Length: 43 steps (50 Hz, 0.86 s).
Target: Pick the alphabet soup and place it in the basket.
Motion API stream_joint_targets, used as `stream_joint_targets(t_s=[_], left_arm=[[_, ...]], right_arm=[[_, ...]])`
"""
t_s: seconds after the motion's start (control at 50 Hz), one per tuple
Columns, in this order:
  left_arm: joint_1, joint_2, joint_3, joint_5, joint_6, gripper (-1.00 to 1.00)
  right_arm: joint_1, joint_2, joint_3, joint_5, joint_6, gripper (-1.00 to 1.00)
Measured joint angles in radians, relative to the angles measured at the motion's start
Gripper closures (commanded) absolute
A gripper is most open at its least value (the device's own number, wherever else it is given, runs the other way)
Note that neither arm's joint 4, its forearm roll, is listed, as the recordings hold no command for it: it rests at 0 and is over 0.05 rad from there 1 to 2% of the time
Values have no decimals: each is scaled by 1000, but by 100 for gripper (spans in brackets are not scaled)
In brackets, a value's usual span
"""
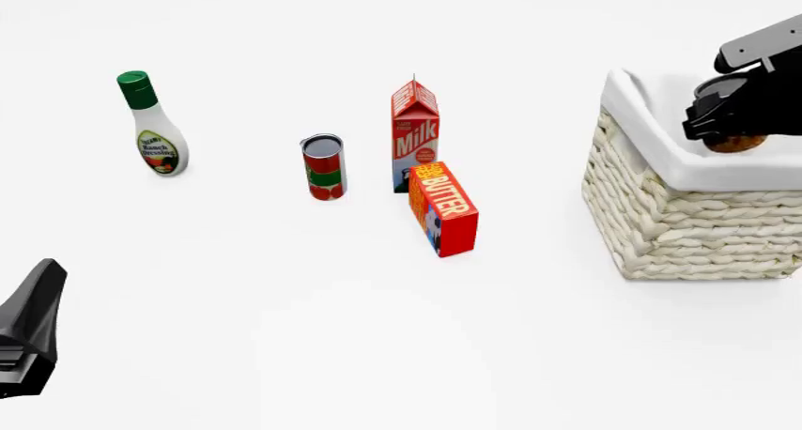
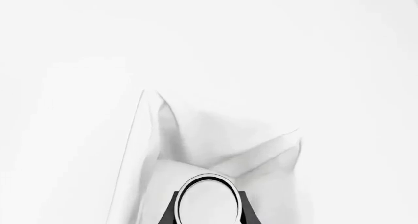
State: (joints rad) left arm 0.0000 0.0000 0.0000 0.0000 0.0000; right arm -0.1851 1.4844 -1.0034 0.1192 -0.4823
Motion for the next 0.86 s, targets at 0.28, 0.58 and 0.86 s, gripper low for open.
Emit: stream_joint_targets(t_s=[0.28,0.58,0.86], left_arm=[[0,0,0,0,0,-100],[0,0,0,0,0,-100],[0,0,0,0,0,-100]], right_arm=[[-7,1,-15,-2,14,-100],[-5,-13,-31,4,26,-100],[20,-99,-56,47,53,-100]])
